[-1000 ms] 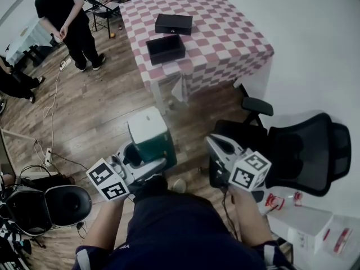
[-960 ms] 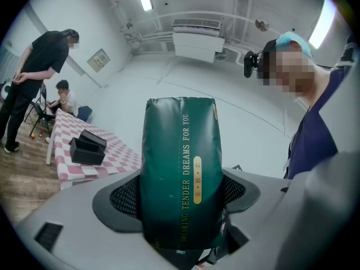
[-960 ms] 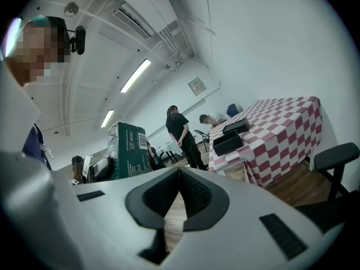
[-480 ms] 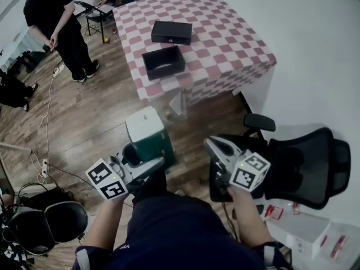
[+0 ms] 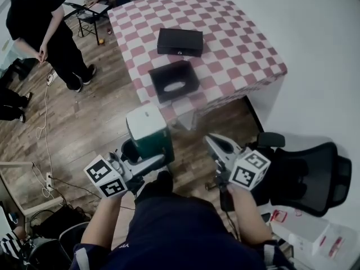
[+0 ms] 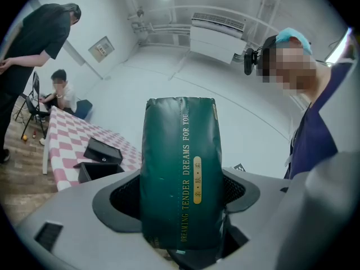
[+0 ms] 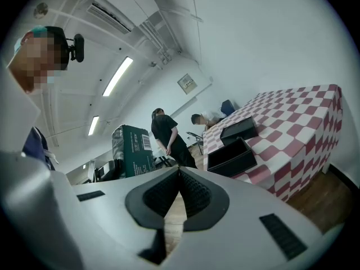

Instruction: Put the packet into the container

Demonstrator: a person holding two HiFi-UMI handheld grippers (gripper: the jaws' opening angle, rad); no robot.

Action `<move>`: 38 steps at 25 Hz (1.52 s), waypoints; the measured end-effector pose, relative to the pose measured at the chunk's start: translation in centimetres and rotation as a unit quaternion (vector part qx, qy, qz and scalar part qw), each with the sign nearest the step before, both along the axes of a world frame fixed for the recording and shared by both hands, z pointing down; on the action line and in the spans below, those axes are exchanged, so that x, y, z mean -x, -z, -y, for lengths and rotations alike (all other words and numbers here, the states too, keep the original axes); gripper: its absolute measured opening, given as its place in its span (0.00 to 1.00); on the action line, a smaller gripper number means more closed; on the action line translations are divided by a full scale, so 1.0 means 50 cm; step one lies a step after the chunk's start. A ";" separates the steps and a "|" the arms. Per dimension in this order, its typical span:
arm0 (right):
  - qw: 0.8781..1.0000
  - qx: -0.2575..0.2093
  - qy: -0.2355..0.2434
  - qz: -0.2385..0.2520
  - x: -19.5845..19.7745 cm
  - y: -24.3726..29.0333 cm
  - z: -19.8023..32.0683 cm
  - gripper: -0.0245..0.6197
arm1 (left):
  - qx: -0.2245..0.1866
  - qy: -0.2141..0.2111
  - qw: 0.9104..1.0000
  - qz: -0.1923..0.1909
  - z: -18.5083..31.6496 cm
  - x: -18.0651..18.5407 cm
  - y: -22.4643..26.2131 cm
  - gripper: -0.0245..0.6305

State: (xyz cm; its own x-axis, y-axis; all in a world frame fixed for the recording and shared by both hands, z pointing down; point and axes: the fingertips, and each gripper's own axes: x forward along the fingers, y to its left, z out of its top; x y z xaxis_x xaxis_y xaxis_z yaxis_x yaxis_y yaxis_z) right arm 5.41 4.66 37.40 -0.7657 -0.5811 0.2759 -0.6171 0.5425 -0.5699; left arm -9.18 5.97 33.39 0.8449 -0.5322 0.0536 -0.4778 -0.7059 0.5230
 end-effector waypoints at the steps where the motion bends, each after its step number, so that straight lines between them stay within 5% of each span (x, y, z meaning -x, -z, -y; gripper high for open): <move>1: 1.000 0.002 -0.001 -0.001 0.016 0.001 0.023 0.06 | 0.000 -0.003 1.000 0.002 0.025 0.015 -0.001 0.68; 9: 1.000 0.009 -0.015 -0.018 0.091 0.004 0.175 0.06 | 0.004 -0.015 1.000 -0.002 0.197 0.102 -0.012 0.68; 20: 0.999 0.021 -0.028 -0.023 0.089 -0.016 0.272 0.06 | 0.005 -0.018 1.000 0.022 0.343 0.104 -0.044 0.68; 32: 0.999 0.046 0.008 -0.001 0.011 -0.075 0.380 0.06 | -0.012 -0.011 0.992 0.124 0.475 0.011 -0.099 0.68; 38: 0.998 0.066 0.017 -0.002 -0.043 -0.116 0.420 0.06 | -0.027 -0.031 0.977 0.211 0.529 -0.036 -0.148 0.68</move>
